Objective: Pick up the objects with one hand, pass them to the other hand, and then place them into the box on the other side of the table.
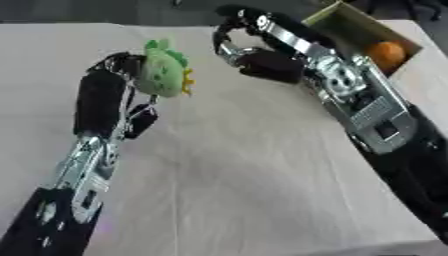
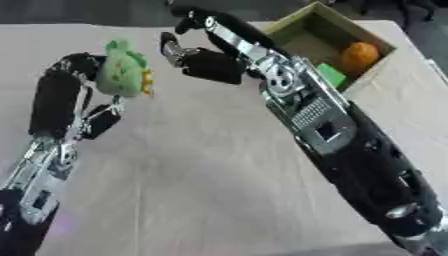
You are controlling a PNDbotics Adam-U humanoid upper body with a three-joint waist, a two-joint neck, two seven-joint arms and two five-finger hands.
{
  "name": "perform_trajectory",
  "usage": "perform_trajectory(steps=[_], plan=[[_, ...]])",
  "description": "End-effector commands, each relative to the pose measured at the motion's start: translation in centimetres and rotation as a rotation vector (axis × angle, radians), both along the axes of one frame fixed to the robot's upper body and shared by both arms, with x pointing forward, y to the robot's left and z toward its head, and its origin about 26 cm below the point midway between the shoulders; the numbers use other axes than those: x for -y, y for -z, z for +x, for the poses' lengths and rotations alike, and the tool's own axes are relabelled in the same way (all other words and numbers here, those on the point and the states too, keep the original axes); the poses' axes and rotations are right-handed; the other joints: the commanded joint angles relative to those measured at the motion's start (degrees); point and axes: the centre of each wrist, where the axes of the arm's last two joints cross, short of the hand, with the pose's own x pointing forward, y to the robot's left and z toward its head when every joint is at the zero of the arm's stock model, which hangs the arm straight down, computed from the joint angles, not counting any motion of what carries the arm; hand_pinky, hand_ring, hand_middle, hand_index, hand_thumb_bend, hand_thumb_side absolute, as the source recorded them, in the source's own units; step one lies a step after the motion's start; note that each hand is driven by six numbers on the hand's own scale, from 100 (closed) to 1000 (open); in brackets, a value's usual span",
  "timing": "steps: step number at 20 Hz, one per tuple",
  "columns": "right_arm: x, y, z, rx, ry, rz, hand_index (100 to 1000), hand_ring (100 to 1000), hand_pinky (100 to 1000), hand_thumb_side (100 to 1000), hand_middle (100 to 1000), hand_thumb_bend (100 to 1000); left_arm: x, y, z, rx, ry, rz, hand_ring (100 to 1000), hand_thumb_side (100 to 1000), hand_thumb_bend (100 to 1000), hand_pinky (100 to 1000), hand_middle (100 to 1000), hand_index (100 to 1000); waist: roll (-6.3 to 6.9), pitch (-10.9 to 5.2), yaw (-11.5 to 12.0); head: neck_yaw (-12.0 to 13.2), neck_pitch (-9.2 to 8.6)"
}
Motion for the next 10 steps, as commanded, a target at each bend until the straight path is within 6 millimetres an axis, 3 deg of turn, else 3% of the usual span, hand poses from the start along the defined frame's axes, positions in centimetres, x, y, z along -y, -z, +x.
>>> perform_trajectory(steps=[1, 4, 5, 7, 10], plan=[[-0.4, -0.4, 0.32, -0.002, 0.015, -0.01, 1000, 975, 1000, 846, 829, 100, 0.5, -0.76, -0.19, 0.045, 0.006, -0.005, 468, 100, 147, 439, 418, 474, 0.05, -1.57, 0.1, 0.2, 0.11], [-0.64, -0.44, 0.55, -0.015, 0.031, 0.005, 1000, 968, 1000, 799, 823, 100, 0.54, -0.69, -0.18, 0.058, -0.002, -0.005, 469, 100, 149, 439, 418, 474, 0.03, -1.57, 0.1, 0.5, 0.15], [-0.68, -0.49, 0.56, -0.017, 0.036, 0.013, 1000, 964, 1000, 705, 819, 100, 0.54, -0.68, -0.17, 0.063, -0.006, -0.005, 469, 100, 151, 439, 419, 474, 0.01, -1.56, 0.1, 0.6, 0.2], [-0.77, -0.54, 0.57, -0.024, 0.043, 0.026, 1000, 962, 1000, 600, 816, 100, 0.53, -0.67, -0.15, 0.075, -0.013, -0.003, 470, 100, 154, 440, 419, 475, -0.02, -1.53, 0.1, 0.8, 0.35], [-1.11, -0.45, 0.51, -0.044, 0.032, 0.027, 1000, 960, 1000, 510, 811, 100, 0.62, -0.66, -0.21, 0.099, -0.02, 0.008, 472, 100, 165, 443, 420, 476, -0.04, -1.5, 0.1, 1.1, 0.49]])
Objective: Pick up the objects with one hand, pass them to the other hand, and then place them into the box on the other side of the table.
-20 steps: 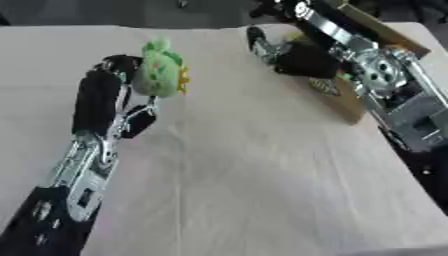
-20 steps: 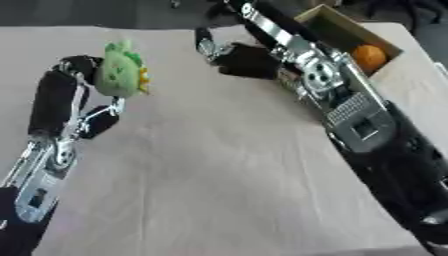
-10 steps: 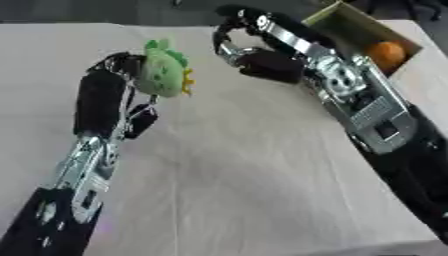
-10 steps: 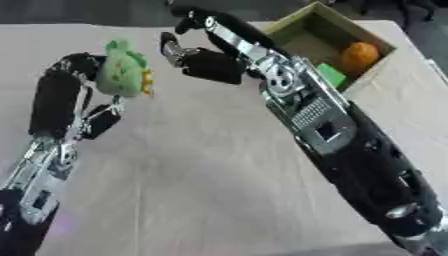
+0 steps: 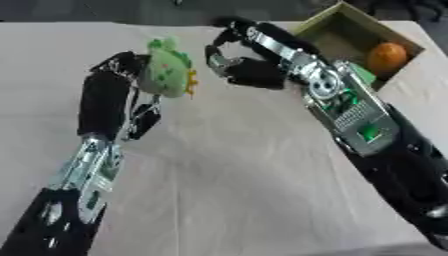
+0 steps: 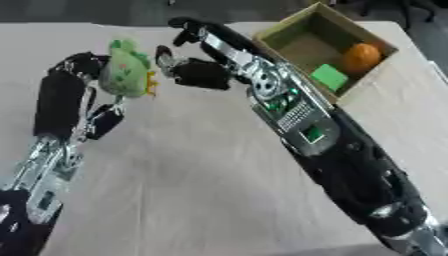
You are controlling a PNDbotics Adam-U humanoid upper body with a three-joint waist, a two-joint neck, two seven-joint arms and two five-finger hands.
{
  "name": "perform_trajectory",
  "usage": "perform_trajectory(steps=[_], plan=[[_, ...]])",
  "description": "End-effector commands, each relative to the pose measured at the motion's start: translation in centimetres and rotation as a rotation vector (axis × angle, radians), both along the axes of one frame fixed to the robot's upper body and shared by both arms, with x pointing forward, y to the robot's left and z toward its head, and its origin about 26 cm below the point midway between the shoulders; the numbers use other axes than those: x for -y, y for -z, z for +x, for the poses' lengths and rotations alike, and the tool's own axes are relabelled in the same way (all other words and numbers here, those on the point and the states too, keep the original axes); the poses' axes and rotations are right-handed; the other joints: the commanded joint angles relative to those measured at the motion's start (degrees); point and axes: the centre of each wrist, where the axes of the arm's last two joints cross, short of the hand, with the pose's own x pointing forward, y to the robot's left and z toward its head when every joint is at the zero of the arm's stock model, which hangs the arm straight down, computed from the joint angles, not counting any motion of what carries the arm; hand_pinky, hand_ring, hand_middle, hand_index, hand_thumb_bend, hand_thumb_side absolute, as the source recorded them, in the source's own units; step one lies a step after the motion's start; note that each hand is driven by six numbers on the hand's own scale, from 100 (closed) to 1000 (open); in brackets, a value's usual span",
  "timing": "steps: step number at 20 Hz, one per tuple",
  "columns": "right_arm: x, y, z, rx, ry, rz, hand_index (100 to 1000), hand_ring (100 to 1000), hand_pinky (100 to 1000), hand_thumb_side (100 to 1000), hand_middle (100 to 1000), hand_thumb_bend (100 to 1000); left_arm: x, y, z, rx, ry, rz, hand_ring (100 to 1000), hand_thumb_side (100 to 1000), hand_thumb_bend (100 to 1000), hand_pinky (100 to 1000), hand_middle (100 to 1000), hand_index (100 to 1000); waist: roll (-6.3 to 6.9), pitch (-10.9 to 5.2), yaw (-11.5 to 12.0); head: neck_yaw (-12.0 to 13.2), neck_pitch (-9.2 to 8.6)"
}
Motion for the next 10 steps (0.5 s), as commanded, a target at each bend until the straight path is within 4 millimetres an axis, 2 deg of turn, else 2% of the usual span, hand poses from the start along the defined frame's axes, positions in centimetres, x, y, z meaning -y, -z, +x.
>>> perform_trajectory(steps=[1, 5, 10], plan=[[-0.32, -0.63, -0.14, -0.001, -0.013, 0.0, 1000, 960, 1000, 455, 811, 100, 0.43, -0.84, -0.14, 0.05, 0.003, 0.002, 473, 100, 170, 445, 421, 476, 0.03, -1.5, 0.0, 0.3, 0.28], [-0.68, -0.52, -0.22, -0.037, -0.046, -0.017, 1000, 959, 1000, 429, 809, 100, 0.51, -0.96, -0.27, 0.067, 0.004, 0.021, 475, 100, 179, 447, 422, 477, 0.1, -1.54, 0.0, 0.2, 0.17], [-0.98, -0.75, -0.46, -0.116, -0.107, -0.026, 1000, 960, 1000, 480, 809, 100, 0.64, -1.28, -0.47, 0.092, 0.006, 0.05, 479, 100, 201, 453, 425, 479, 0.08, -1.56, 0.1, 0.1, 0.59]])
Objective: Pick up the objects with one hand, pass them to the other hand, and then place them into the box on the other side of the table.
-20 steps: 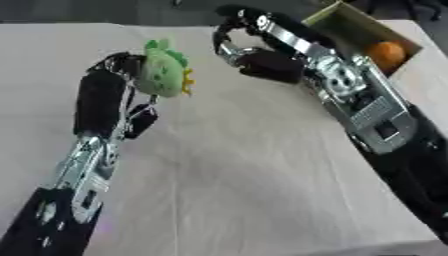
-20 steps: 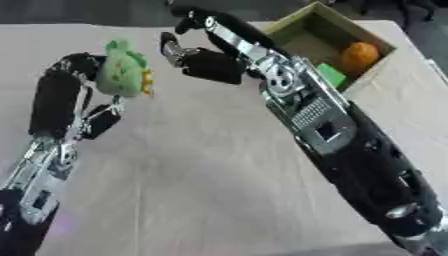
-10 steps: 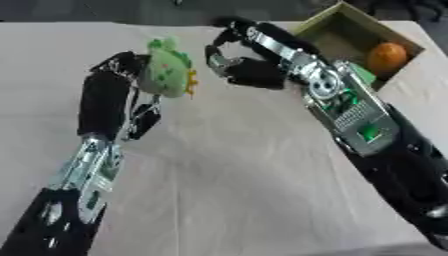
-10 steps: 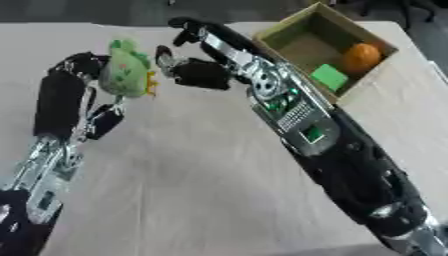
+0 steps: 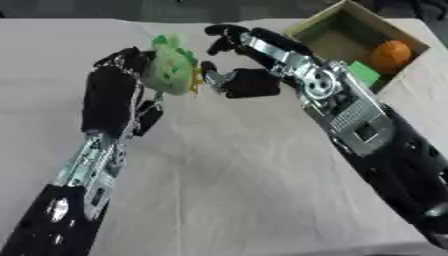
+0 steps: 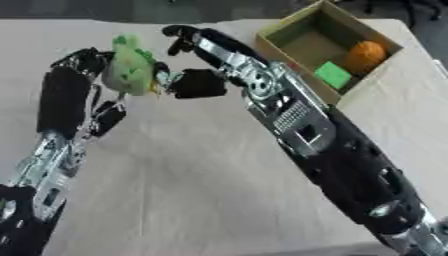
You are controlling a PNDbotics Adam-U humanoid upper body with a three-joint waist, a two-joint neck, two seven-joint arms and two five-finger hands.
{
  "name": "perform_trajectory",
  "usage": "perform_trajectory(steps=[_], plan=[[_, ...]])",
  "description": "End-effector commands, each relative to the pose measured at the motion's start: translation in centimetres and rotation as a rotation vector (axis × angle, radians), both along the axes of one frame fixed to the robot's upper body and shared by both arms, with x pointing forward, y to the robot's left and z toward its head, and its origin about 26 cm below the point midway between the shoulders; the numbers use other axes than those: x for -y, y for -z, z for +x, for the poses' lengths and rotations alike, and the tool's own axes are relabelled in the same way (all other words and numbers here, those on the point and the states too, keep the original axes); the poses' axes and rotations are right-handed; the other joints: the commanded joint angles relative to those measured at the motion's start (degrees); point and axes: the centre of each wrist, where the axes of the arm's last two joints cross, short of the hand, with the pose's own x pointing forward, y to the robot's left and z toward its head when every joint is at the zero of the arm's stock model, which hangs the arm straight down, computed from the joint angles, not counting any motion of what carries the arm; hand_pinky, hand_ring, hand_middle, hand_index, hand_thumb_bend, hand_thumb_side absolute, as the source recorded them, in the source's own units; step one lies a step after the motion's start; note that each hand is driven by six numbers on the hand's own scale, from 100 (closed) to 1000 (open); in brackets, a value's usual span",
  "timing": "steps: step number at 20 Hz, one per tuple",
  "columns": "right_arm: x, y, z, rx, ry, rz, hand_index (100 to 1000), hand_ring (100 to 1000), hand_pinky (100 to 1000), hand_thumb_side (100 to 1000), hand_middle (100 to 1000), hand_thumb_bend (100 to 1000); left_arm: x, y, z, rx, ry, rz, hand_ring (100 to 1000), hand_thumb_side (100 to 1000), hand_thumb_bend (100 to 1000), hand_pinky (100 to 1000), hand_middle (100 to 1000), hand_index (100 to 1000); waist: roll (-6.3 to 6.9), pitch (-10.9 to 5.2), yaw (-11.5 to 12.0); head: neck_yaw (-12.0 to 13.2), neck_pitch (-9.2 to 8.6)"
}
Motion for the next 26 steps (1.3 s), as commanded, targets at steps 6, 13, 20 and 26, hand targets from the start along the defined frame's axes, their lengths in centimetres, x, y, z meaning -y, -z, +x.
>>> perform_trajectory(steps=[6, 13, 20, 26], plan=[[-0.2, -1.4, -0.8, -0.099, -0.092, 0.003, 1000, 962, 1000, 556, 812, 100, 0.4, -1.2, -0.3, 0.063, 0.007, 0.051, 484, 100, 228, 459, 427, 480, 0.03, -1.58, 0.1, -0.1, 0.91], [-0.3, -1.7, -1.2, -0.17, -0.132, -0.002, 1000, 963, 1000, 664, 814, 100, 0.4, -1.3, -0.4, 0.095, 0.01, 0.088, 489, 100, 258, 466, 429, 481, 0.02, -1.65, 0.2, -0.2, 0.66], [0.0, -2.4, -1.8, -0.222, -0.169, 0.022, 1000, 964, 1000, 707, 817, 100, 0.3, -1.2, -0.3, 0.118, -0.009, 0.14, 493, 100, 294, 471, 431, 482, -0.1, -1.69, 0.2, 0.1, 0.65], [0.0, -2.4, -1.8, -0.251, -0.165, 0.017, 1000, 965, 1000, 758, 819, 100, 0.2, -1.3, -0.3, 0.134, -0.043, 0.163, 491, 100, 318, 467, 429, 480, -0.08, -1.75, 0.1, 0.0, 0.45]])
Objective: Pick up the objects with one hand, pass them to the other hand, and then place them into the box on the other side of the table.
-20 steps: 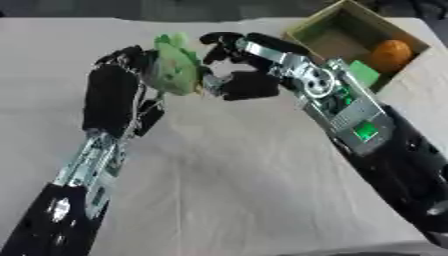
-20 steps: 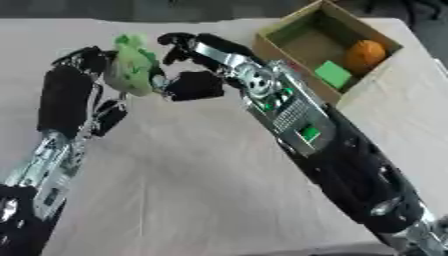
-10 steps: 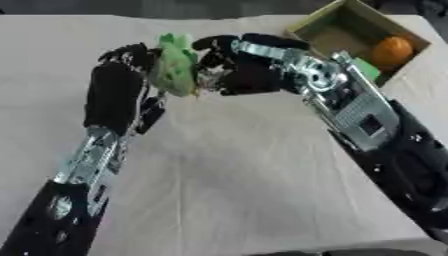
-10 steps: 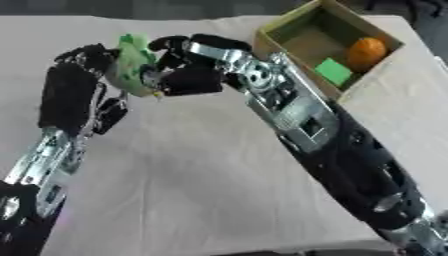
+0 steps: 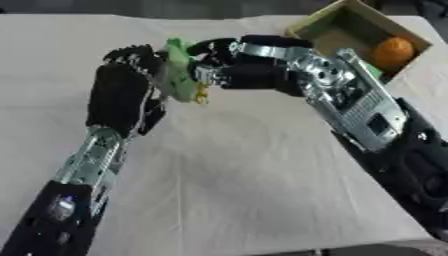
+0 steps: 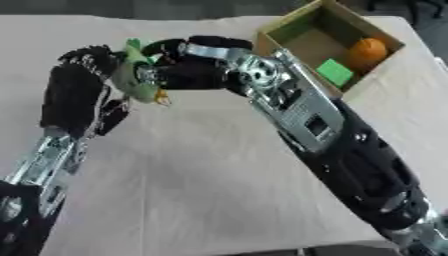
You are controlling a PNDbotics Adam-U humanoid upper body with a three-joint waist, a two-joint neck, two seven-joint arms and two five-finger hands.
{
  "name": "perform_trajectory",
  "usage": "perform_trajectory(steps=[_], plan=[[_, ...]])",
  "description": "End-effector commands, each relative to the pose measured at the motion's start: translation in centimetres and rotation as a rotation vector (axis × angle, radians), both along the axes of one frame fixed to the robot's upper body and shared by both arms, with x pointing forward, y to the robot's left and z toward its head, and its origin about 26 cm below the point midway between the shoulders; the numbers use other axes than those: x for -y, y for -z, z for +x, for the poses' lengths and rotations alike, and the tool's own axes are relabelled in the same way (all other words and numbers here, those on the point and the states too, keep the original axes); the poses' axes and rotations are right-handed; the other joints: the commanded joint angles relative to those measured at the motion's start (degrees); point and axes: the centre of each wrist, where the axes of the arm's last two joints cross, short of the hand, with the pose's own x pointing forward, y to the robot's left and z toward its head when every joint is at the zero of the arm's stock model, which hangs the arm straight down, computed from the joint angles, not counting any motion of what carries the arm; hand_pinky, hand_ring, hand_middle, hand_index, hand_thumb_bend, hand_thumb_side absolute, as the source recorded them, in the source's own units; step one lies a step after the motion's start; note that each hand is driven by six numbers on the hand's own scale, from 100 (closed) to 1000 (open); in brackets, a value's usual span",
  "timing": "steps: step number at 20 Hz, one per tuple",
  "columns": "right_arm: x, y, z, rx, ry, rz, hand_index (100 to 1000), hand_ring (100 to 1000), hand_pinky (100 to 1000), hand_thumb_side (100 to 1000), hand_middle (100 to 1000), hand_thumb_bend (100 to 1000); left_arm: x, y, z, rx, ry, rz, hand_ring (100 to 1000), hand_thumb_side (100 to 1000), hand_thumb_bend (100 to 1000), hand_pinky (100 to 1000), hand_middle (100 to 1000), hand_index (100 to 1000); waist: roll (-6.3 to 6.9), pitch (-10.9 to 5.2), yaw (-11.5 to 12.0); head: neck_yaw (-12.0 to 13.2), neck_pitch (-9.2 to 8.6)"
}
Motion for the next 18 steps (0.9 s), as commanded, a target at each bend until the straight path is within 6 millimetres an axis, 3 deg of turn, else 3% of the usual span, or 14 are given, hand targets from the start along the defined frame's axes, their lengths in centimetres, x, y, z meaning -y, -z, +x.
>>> perform_trajectory(steps=[1, 7, 9, 10, 11, 13, 14, 15, 16, 17, 18], plan=[[0.26, -1.08, -0.43, 0.007, -0.003, -0.018, 1000, 965, 1000, 769, 819, 100, -0.05, -1.1, -0.1, 0.045, -0.014, 0.009, 492, 100, 323, 467, 429, 480, 0.09, -1.72, -0.1, 0.0, -0.15], [0.49, -1.14, -0.43, 0.02, 0.027, -0.016, 1000, 968, 1000, 743, 822, 100, -0.21, -1.0, -0.05, 0.042, -0.057, 0.017, 487, 100, 341, 459, 400, 477, 0.05, -1.73, -0.3, 0.1, -0.17], [0.6, -1.18, -0.51, 0.049, 0.045, -0.013, 1000, 968, 1000, 778, 821, 100, -0.38, -1.15, -0.12, 0.065, -0.085, 0.023, 484, 100, 360, 454, 394, 475, 0.05, -1.73, -0.4, 0.2, -0.25], [0.64, -1.17, -0.52, 0.065, 0.056, -0.013, 1000, 966, 1000, 845, 819, 100, -0.44, -1.19, -0.16, 0.077, -0.102, 0.031, 487, 100, 374, 459, 398, 476, 0.05, -1.73, -0.4, 0.2, -0.21], [0.65, -1.13, -0.54, 0.083, 0.064, -0.014, 1000, 967, 1000, 842, 818, 100, -0.49, -1.23, -0.2, 0.087, -0.119, 0.039, 487, 100, 374, 459, 398, 476, 0.03, -1.74, -0.5, 0.2, -0.18], [0.61, -1.11, -0.63, 0.124, 0.072, -0.018, 1000, 968, 1000, 634, 807, 100, -0.48, -1.28, -0.27, 0.096, -0.146, 0.047, 487, 100, 378, 459, 399, 476, 0.0, -1.73, -0.5, 0.2, -0.22], [0.56, -1.05, -0.62, 0.137, 0.072, -0.022, 1000, 968, 1000, 417, 804, 100, -0.45, -1.32, -0.3, 0.099, -0.154, 0.049, 487, 100, 378, 459, 399, 476, 0.0, -1.72, -0.5, 0.2, -0.23], [0.52, -1.0, -0.56, 0.143, 0.073, -0.027, 1000, 969, 1000, 351, 803, 100, -0.41, -1.37, -0.34, 0.102, -0.16, 0.049, 487, 100, 379, 459, 399, 476, 0.0, -1.7, -0.5, 0.1, -0.22], [0.5, -0.95, -0.48, 0.145, 0.074, -0.03, 1000, 971, 1000, 213, 803, 100, -0.37, -1.43, -0.37, 0.105, -0.163, 0.05, 488, 100, 385, 460, 400, 476, 0.02, -1.69, -0.5, 0.1, -0.22], [0.47, -0.9, -0.37, 0.14, 0.076, -0.033, 1000, 971, 1000, 188, 803, 100, -0.32, -1.5, -0.41, 0.111, -0.166, 0.053, 488, 100, 386, 461, 400, 476, 0.04, -1.68, -0.5, 0.1, -0.22], [0.46, -0.87, -0.28, 0.135, 0.079, -0.035, 1000, 974, 1000, 109, 804, 100, -0.28, -1.56, -0.45, 0.117, -0.17, 0.055, 489, 100, 392, 461, 401, 476, 0.05, -1.67, -0.5, 0.1, -0.22]])
